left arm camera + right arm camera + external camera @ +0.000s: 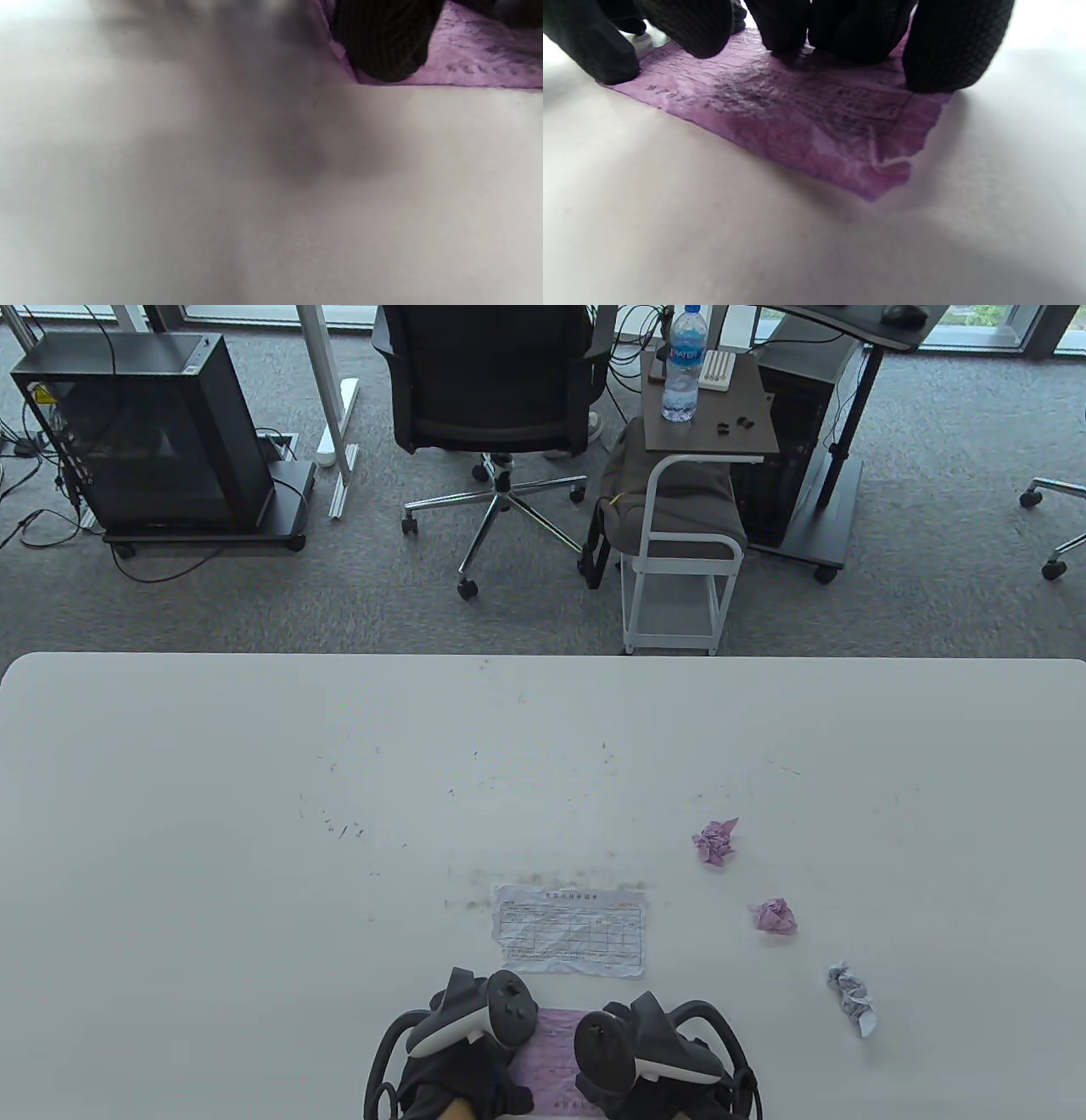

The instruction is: Flatten crumpled invoices and stack

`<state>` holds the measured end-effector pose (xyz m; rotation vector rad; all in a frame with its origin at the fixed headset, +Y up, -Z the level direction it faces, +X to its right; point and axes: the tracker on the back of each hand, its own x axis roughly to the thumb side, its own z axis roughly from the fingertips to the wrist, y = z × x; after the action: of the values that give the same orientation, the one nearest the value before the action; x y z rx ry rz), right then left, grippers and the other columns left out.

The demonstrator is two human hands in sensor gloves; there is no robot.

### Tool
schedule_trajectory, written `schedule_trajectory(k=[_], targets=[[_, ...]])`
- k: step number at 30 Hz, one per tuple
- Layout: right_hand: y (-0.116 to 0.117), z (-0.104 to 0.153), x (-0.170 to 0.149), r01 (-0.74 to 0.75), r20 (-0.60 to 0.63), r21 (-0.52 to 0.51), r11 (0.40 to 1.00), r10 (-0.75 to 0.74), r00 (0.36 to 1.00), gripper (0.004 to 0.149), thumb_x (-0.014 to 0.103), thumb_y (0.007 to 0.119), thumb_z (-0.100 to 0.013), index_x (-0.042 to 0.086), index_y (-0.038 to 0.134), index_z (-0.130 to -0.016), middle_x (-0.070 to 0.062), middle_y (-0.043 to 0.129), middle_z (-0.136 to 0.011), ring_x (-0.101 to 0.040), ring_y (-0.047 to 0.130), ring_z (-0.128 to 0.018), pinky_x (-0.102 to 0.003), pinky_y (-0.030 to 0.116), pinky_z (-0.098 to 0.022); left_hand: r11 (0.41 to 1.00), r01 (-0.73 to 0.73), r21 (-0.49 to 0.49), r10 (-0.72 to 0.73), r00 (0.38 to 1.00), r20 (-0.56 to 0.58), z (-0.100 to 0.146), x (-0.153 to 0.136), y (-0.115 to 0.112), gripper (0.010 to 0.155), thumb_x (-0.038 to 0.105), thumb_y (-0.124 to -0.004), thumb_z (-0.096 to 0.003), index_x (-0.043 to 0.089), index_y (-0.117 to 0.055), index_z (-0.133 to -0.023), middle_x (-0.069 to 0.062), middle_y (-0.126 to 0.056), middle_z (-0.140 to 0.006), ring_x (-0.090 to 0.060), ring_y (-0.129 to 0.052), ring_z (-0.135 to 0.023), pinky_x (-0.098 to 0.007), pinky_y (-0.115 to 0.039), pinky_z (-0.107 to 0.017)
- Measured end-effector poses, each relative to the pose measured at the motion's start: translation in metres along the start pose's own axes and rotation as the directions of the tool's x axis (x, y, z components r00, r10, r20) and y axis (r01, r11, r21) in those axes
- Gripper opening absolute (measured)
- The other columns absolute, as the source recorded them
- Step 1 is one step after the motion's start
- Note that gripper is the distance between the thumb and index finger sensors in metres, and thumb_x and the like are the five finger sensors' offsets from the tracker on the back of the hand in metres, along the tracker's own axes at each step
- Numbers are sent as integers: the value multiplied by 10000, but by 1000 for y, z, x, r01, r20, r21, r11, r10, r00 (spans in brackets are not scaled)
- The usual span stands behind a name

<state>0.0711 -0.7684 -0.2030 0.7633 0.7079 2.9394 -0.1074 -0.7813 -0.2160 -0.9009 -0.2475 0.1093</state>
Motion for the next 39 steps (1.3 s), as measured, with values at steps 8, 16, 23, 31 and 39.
schedule_trajectory(k=[8, 16, 23, 31, 39], targets=[[-1, 2, -14, 40, -123, -11, 999, -41, 991, 588, 478, 673, -596, 121, 521, -1037, -239, 510, -1053, -388, 675, -819, -529, 821, -451, 1000, -2, 1, 2, 1000, -2, 0, 0, 0, 857, 451, -798, -542, 341, -142, -1083, -155, 112, -1051, -603, 39, -944, -734, -283, -659], [-8, 14, -33, 74, -248, -105, 992, -98, 964, 691, 481, 698, -590, 30, 441, -1046, -366, 317, -1063, -488, 651, -837, -509, 823, -458, 1000, -6, 6, 6, 1000, 1, 0, 0, 0, 859, 446, -801, -541, 338, -147, -1086, -158, 108, -1053, -607, 37, -944, -737, -282, -658], [-4, 10, -46, 102, -247, -140, 985, -135, 959, 729, 394, 766, -567, 21, 351, -1037, -383, 403, -1046, -490, 672, -844, -470, 848, -441, 1000, -2, 5, 2, 1000, 1, -1, 0, 0, 859, 445, -802, -541, 336, -148, -1087, -163, 106, -1053, -612, 33, -943, -738, -287, -657], [2, 6, -48, 139, -265, -122, 983, -167, 949, 771, 349, 810, -530, 4, 347, -1041, -169, 699, -854, -261, 837, -597, -334, 875, -336, 1000, 0, 7, 0, 1000, 4, -1, -1, 0, 859, 443, -803, -541, 334, -149, -1088, -165, 104, -1054, -614, 30, -943, -739, -290, -657], [-3, 12, -50, 122, -268, -232, 965, -184, 946, 391, 338, 828, -520, 197, 756, -877, -37, 860, -663, -188, 911, -455, -313, 894, -239, 1000, 1, 11, -1, 1000, 5, 0, -1, -1, 858, 443, -803, -540, 333, -153, -1089, -167, 100, -1055, -616, 26, -944, -740, -292, -656]])
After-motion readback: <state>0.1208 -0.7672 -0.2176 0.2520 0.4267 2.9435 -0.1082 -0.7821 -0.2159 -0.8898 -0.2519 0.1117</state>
